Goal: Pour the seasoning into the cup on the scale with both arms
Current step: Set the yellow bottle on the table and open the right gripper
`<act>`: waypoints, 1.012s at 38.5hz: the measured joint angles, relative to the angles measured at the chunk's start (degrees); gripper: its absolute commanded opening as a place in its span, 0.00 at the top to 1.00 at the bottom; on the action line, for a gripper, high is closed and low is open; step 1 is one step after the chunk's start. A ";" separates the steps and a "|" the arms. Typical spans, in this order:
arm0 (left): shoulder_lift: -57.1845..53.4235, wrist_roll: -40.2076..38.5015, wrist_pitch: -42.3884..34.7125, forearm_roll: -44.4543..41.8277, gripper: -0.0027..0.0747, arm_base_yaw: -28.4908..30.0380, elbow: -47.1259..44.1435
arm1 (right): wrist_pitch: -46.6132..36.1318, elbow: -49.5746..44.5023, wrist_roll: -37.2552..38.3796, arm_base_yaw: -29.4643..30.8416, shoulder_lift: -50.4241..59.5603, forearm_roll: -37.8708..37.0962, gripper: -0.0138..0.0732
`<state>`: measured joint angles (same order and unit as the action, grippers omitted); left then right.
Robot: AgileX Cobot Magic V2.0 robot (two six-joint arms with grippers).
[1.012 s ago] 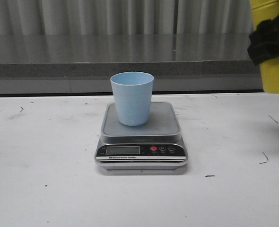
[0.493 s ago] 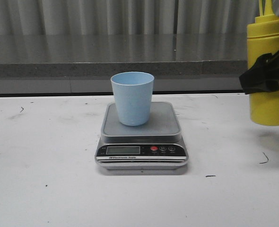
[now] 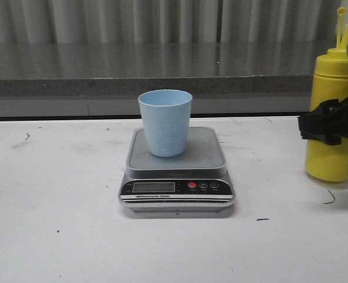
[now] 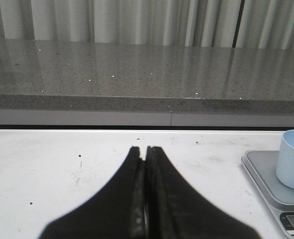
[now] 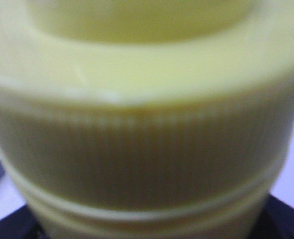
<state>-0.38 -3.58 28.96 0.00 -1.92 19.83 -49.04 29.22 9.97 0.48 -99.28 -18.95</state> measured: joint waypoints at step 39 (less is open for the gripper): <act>0.00 0.00 0.00 0.00 0.99 0.00 0.00 | -12.08 -3.19 -1.19 0.00 -1.33 3.52 0.15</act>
<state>-0.38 -3.58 28.96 0.00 -1.92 19.83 -61.12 26.03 8.78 0.48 -100.60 -15.43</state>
